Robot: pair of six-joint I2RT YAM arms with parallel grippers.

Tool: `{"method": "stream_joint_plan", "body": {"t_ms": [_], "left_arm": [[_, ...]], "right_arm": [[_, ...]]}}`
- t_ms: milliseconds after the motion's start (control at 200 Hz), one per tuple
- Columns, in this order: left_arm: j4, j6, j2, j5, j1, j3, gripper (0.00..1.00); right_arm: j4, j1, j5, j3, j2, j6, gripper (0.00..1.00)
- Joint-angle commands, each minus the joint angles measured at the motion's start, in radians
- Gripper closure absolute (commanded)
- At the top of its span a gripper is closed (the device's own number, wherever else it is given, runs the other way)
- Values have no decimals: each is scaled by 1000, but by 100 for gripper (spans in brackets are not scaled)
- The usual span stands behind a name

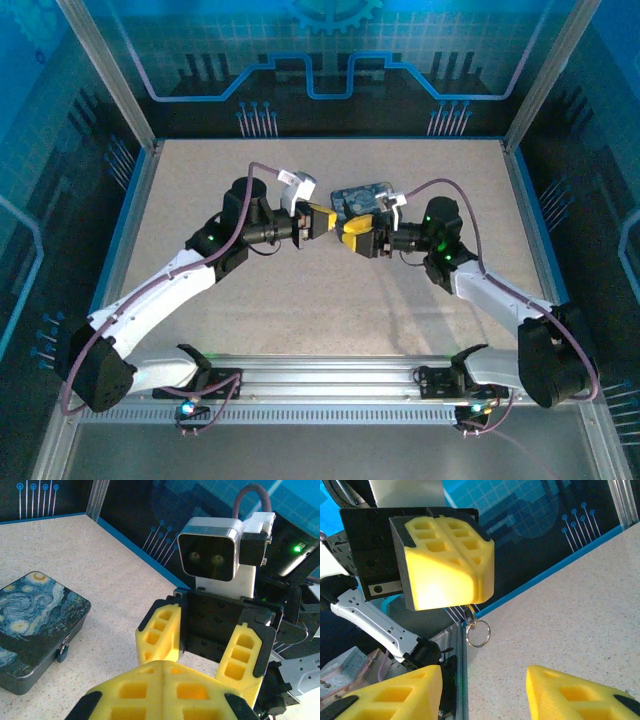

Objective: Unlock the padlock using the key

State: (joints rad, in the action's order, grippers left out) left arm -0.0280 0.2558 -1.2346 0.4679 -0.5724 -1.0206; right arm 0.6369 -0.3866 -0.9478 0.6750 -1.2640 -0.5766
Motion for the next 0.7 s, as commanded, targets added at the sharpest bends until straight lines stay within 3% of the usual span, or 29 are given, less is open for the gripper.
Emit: {"method": "stream_joint_plan", "body": {"t_ms": [0,695], "left_arm": [[-26,-1,11,29,2,-31,100],[-51,14,2,36,2,-16,100]], "right_arm": [[35,-23,-14,45,-15,4,54],[78,-64,6,104,-77,-20,68]]}}
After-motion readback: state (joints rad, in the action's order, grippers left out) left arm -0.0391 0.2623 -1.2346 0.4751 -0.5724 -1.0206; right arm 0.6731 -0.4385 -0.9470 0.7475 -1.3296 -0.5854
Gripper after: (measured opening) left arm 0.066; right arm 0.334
